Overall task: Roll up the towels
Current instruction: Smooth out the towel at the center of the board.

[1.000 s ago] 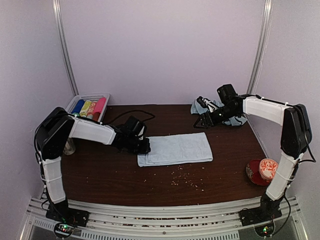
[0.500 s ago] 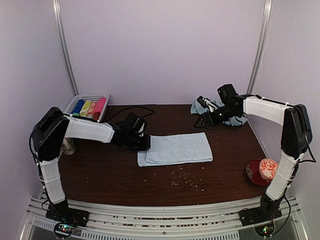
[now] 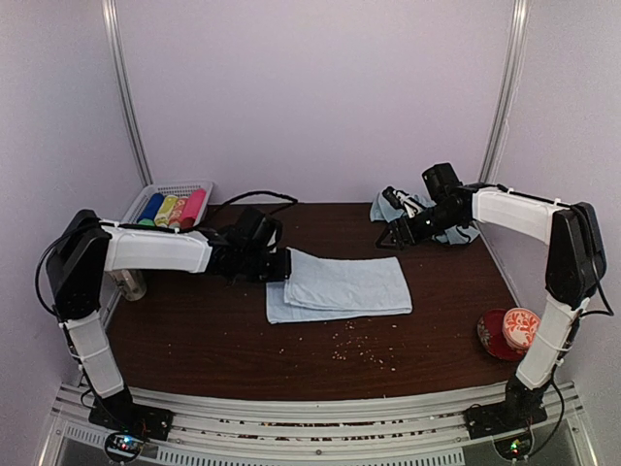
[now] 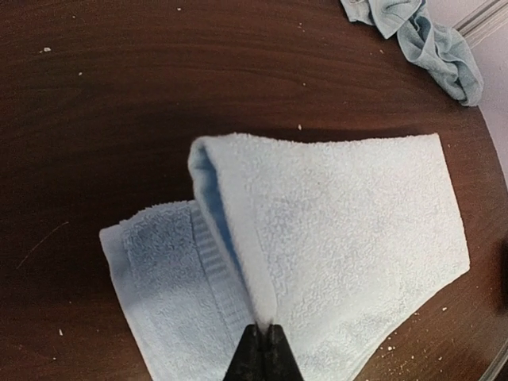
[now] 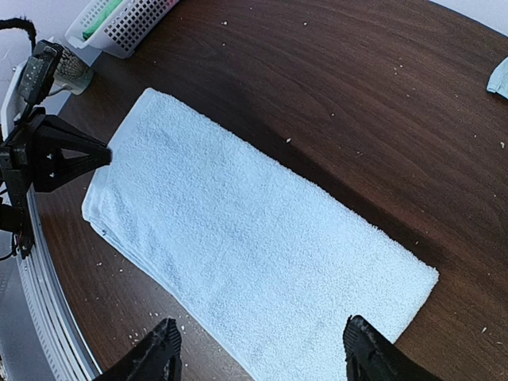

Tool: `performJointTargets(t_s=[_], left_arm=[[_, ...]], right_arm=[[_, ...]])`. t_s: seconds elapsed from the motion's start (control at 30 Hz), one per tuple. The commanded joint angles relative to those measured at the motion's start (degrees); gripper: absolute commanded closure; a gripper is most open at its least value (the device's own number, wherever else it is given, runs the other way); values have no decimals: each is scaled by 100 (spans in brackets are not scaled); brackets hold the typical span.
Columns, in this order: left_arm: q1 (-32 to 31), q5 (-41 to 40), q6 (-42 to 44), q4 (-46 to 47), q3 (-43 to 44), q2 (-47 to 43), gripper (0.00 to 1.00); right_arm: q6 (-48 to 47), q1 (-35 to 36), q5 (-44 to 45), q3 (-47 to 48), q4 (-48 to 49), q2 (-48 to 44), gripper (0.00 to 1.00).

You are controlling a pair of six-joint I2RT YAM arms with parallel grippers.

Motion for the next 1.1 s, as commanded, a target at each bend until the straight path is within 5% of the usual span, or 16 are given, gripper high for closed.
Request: performJointTargets(t_s=[0.0, 0.63, 1.07], left_arm=[[-86, -366, -62, -89, 69, -293, 100], [-673, -1283, 87, -364, 518, -595, 100], [-851, -1753, 95, -691, 874, -721, 100]], right_arm=[[-35, -33, 66, -87, 98, -190, 30], [75, -33, 464, -105, 183, -108, 28], [103, -33, 932, -68, 163, 19, 16]])
